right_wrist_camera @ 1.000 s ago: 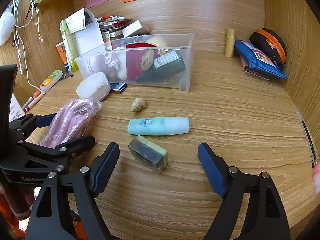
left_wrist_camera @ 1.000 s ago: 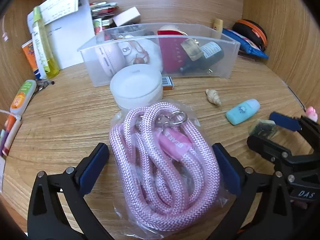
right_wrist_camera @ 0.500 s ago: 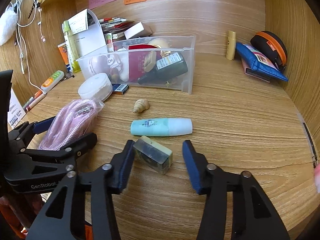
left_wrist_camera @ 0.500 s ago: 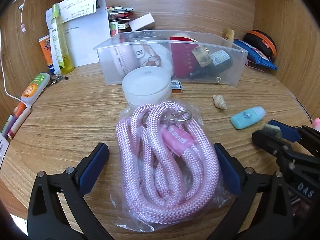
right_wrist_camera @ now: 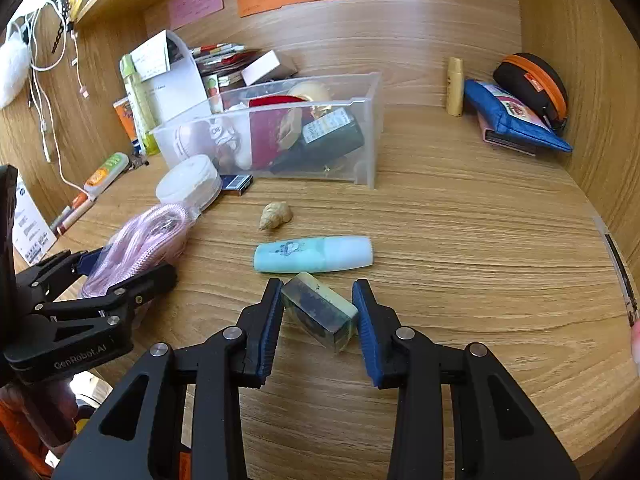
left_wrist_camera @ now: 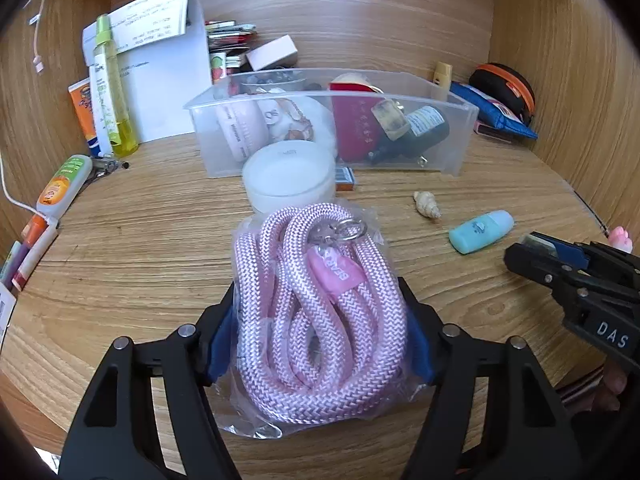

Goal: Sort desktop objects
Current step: 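Carry the pink rope bag and soap bar into the clear box with both grippers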

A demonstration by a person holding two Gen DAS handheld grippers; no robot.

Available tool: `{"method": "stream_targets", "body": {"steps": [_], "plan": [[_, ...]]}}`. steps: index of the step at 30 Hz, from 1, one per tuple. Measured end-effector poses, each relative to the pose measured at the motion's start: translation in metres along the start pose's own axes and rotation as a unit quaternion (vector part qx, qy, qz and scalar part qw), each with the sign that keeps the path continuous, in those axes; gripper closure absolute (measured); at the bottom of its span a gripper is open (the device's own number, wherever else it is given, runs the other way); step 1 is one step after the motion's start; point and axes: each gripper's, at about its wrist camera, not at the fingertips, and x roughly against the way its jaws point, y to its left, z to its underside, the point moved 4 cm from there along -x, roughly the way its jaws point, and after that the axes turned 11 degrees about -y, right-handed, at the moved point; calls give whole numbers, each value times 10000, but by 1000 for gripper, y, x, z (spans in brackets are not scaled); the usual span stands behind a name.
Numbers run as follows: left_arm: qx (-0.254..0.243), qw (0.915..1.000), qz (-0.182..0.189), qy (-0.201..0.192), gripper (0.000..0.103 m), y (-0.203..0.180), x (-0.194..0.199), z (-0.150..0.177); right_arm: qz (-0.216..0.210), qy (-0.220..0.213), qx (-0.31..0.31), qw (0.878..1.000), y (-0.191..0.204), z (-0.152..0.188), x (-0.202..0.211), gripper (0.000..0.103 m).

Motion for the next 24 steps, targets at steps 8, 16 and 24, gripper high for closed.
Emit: {"method": "stream_targets", "body": {"steps": [8,16,24], "plan": [[112,9994,-7,-320,36,11,22,-13,-32,-141,-163,9998,-5,-13,9,71],[163,9976,17,-676,36,16,40,-32,13,-277,-104,9996,-4,-29,14,71],[236,9964,49,-819,36,25,37,-52,4,-474,68,9989,1,-58,11,71]]}}
